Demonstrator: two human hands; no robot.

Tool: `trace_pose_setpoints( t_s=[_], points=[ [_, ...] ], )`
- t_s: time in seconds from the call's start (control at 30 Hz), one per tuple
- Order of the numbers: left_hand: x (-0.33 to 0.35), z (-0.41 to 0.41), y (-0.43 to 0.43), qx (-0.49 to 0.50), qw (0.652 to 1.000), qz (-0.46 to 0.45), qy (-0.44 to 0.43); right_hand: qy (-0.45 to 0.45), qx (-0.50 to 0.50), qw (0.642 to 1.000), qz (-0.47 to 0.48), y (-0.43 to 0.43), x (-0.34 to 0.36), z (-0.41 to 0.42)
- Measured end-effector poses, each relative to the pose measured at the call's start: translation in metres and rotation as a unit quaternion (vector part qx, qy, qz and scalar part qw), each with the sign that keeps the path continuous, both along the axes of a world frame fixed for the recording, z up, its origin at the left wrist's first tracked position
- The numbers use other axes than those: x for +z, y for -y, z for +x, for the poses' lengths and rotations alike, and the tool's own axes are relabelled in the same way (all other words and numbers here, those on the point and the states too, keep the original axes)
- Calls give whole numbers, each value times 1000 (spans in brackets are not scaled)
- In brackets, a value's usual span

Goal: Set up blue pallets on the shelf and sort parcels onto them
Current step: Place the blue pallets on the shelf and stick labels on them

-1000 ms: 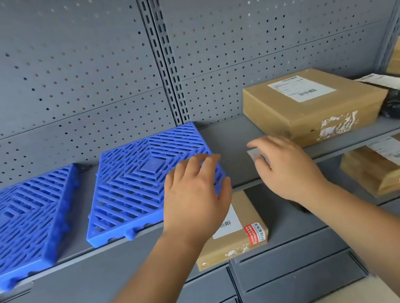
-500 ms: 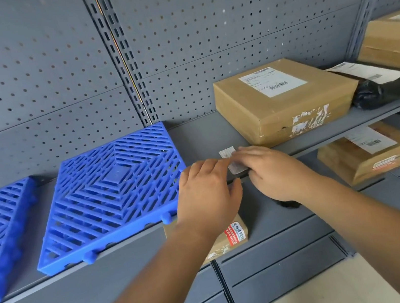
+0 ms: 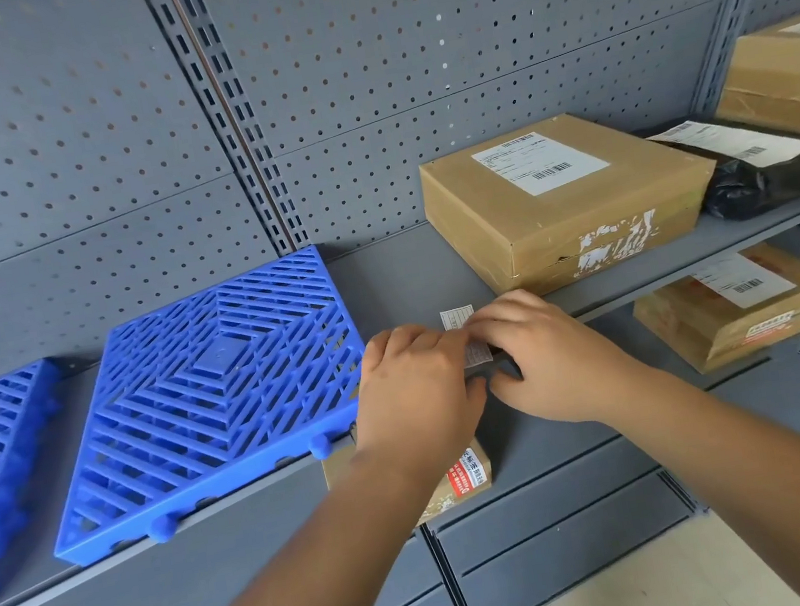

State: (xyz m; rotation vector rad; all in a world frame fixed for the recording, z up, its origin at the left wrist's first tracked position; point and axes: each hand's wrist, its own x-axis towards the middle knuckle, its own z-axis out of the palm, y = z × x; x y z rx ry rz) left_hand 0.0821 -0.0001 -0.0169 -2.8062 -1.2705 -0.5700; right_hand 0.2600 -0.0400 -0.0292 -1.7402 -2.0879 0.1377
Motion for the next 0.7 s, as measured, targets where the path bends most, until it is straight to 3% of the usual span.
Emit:
trace_pose_setpoints(
  t_s=[0.43,0.7],
  points=[
    [1,-8,4,-41,994,97,14,-8,-25,999,28,8,-1,-9],
    [24,-37,-3,-33,994,88,51,-24,-24,994,103,3,6,-22]
  ],
)
